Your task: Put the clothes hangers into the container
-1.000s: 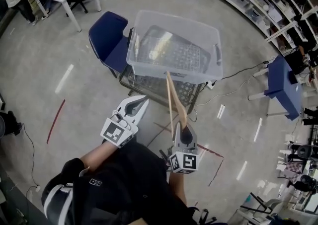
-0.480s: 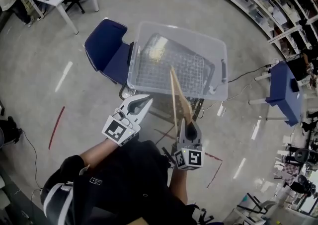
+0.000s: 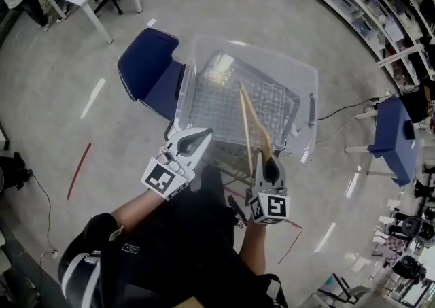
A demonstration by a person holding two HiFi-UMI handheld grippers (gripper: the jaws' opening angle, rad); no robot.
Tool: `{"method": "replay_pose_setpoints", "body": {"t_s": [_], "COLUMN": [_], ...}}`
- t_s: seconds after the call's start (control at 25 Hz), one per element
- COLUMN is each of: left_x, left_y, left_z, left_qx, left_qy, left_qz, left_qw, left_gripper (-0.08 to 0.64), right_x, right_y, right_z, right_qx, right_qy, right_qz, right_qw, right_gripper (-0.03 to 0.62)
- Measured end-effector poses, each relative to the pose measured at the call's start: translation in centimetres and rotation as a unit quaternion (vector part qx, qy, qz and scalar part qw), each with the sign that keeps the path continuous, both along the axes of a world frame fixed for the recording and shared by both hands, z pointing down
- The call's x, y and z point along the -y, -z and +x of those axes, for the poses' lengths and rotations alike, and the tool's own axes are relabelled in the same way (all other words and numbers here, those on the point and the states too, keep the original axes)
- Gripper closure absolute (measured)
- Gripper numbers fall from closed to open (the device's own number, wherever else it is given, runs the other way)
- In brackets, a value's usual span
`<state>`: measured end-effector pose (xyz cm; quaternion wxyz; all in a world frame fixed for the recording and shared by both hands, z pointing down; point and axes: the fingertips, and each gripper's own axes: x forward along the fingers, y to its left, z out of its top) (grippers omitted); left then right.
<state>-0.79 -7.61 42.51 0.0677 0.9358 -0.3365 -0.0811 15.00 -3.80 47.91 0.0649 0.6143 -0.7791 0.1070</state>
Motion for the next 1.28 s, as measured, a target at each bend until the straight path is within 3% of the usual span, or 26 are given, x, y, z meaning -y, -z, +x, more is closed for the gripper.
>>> {"method": "replay_pose_setpoints", "body": {"t_s": [0.4,0.64,1.28], "left_x": [7.8,12.3,18.8], "left_y": [0.9,0.0,-3.1], "left_z": [3.7,5.9,7.7], "left_qx": [0.012,0.012,0.04], "left_qy": [0.046,0.063,0.094], "left_qz": [0.01,0.008,-0.03], "left_qw": [0.9988,0.9979,0.9943], "left_gripper": [0.537,0.537,0.537], "right_x": [11.3,17.7,26.9], "right_y": [-0.9,-4.3,-20.1], "right_z": [2.9,4.1,4.4], "right_qx": [-0.004,-0.003,-0.014], "right_qy": [0.089,0.136,0.231], "right_qz": [-0.02,-0.054,-0.214], "right_qw": [0.996,0.989,0.949], "right_gripper": [0.522,0.522,0.522]}}
